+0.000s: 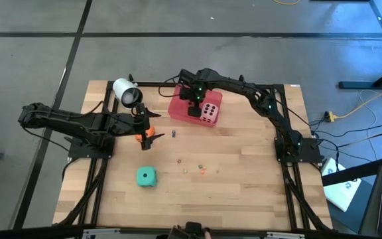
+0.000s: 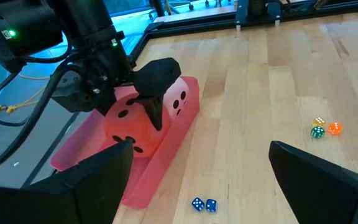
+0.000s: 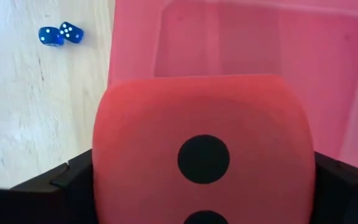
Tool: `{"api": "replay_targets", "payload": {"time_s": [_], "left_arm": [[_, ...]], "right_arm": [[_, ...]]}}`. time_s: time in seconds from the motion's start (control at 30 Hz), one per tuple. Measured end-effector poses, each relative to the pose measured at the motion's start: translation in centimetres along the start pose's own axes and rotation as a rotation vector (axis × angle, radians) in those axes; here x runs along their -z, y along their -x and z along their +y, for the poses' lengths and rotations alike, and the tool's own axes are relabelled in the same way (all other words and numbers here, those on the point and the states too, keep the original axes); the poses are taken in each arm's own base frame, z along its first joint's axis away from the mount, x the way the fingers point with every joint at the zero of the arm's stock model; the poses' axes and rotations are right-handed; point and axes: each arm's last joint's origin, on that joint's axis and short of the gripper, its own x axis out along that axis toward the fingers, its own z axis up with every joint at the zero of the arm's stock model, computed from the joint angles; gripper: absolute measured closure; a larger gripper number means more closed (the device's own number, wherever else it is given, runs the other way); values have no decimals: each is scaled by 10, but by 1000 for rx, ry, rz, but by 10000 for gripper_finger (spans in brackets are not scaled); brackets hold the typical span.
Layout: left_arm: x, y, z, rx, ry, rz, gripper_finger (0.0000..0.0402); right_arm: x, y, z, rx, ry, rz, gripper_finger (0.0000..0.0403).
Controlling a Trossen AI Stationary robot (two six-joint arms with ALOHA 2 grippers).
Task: Pick & Place Dice
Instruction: Put the big red dice into the pink bin
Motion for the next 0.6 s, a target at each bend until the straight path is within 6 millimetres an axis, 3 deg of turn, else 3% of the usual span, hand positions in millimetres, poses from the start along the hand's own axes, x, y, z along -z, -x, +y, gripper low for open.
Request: {"api": "replay_targets", "payload": {"time_s": [0.23, 0.37, 0.6], "left_arm": [[0, 0, 0, 0, 7, 0, 29], [0, 0, 0, 0, 7, 1, 29], [1, 0, 0, -1, 5, 5, 29]], "right_arm": [[-3, 0, 0, 5, 1, -24, 36], [-7, 0, -1, 18, -6, -67, 14], [-17, 2, -2, 50, 16, -165, 31]]}}
